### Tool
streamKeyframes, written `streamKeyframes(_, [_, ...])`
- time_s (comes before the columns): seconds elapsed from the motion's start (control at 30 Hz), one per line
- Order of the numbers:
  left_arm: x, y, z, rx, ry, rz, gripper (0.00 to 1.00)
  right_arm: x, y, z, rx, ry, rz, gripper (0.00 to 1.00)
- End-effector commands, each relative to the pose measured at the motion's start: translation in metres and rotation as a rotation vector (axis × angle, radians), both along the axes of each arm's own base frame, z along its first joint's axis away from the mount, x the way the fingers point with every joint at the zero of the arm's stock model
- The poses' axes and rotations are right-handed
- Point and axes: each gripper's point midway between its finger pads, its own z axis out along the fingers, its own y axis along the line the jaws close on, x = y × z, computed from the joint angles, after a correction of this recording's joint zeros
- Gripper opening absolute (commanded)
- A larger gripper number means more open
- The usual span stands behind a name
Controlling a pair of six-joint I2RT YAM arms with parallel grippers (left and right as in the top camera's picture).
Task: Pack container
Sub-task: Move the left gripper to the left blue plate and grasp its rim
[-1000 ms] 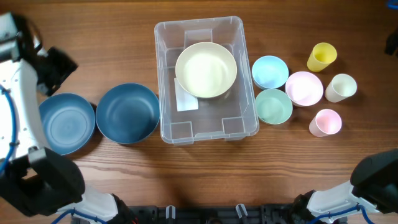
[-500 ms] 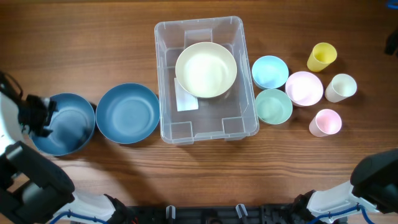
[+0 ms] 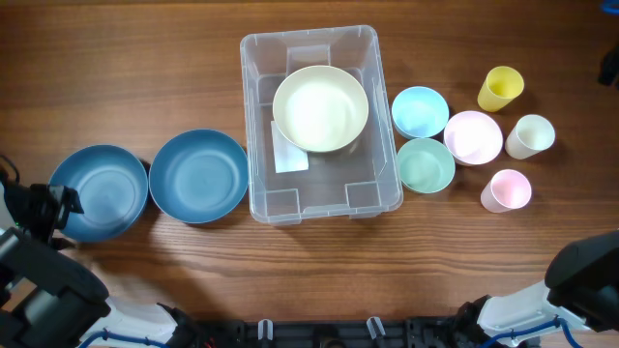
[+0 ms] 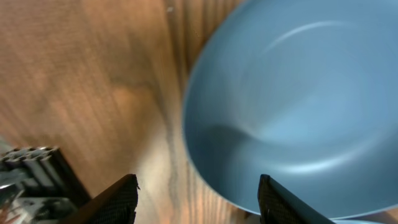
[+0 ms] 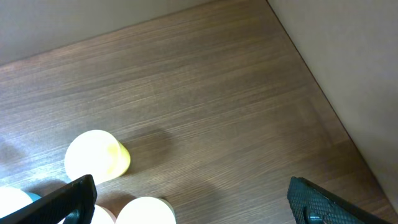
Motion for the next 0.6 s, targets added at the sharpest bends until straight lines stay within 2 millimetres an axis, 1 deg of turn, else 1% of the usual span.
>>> streamKeyframes(0.0, [-0.014,0.007,-0.001,0.039,0.068,-0.008,0.63,0.001,-0.003,-0.011,0.001,0.026,-0.004,1.0])
streamKeyframes(0.13, [-0.021,0.006,-0.009,0.042,0.094,-0.005,0.63,0.001,-0.003,-0.011,0.001,0.026,-0.004,1.0])
streamKeyframes(0.27, [-0.025,0.001,-0.03,0.038,0.097,-0.005,0.65,0.001,-0.003,-0.011,0.001,0.026,-0.004,1.0])
streamKeyframes(0.37, [-0.021,0.005,-0.042,0.065,0.07,-0.003,0.65,0.001,-0.003,-0.011,0.001,0.026,-0.004,1.0])
streamKeyframes(0.57, [-0.01,0.017,-0.046,0.119,0.02,-0.007,0.63,0.001,-0.003,-0.011,0.001,0.026,-0.004,1.0])
